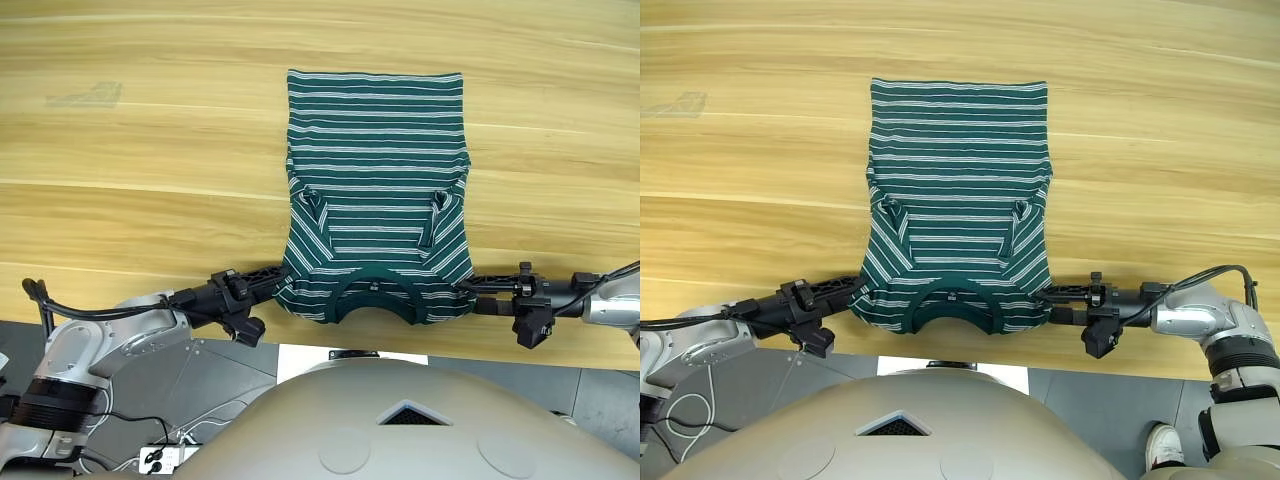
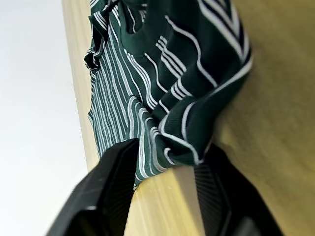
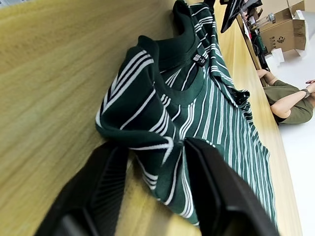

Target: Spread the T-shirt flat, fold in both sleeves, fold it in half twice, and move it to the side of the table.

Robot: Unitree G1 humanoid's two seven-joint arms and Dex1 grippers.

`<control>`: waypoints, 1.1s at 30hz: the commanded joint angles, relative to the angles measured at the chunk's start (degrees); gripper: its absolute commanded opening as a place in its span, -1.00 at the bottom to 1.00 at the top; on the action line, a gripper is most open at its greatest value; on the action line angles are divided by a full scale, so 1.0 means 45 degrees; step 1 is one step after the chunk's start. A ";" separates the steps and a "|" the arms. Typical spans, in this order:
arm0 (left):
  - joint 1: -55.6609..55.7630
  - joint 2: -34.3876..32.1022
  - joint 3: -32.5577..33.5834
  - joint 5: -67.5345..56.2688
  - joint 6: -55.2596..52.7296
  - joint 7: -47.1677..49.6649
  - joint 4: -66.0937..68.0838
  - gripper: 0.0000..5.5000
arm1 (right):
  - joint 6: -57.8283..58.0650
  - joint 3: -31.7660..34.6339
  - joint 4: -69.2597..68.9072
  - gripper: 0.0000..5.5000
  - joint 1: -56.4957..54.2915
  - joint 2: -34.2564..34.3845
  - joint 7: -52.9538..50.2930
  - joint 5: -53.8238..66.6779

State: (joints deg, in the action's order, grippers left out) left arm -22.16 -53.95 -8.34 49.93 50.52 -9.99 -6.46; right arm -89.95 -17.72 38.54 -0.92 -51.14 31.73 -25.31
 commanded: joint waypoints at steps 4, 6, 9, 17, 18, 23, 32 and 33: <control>-0.0086 -0.0401 -0.0615 0.0812 -0.0399 -0.0395 0.0436 -0.69 | 0.0279 -0.0206 0.0022 -0.69 -0.0332 -0.0012 -0.0476 -0.0522; -0.0062 -0.0456 -0.0689 0.0849 -0.0438 -0.0315 0.0471 -0.81 | 0.0282 -0.0204 0.0053 -0.82 -0.0360 -0.0022 -0.0596 -0.0690; -0.0097 -0.0517 -0.0737 0.0855 -0.0496 -0.0226 0.0477 -0.96 | 0.0312 -0.0328 0.0151 -1.00 -0.0465 -0.0023 -0.0764 -0.0854; -0.1218 -0.1153 -0.0309 -0.4691 -0.2979 -0.3484 -0.0638 -1.00 | 1.0450 -0.3116 -0.4853 -1.00 0.1592 -0.1407 0.4291 1.0043; -0.1367 -0.1276 -0.0268 -0.5623 -0.3515 -0.4076 -0.0778 -1.00 | 1.2255 -0.3288 -0.5921 -1.00 0.1819 -0.1900 0.5323 1.1194; -0.2362 -0.1446 -0.0099 -1.0372 -0.6573 -0.6336 -0.2755 -1.00 | 1.8497 -0.2632 -0.9019 -1.00 0.1802 -0.3419 0.7698 1.5026; -0.4084 -0.2283 0.6068 -1.5976 -0.9888 -0.9757 -0.4393 -1.00 | 2.2787 0.1021 -1.0617 -1.00 0.1503 -0.3484 0.8320 1.7903; -0.4097 -0.2221 0.6646 -1.6385 -1.0165 -1.0132 -0.4417 -1.00 | 2.3020 0.1445 -1.0894 -1.00 0.1667 -0.3410 0.8317 1.7986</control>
State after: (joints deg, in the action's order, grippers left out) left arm -40.13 -64.00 17.13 -20.70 7.19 -52.84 -25.64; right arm 11.24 -14.44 -8.24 5.52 -66.93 69.73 54.64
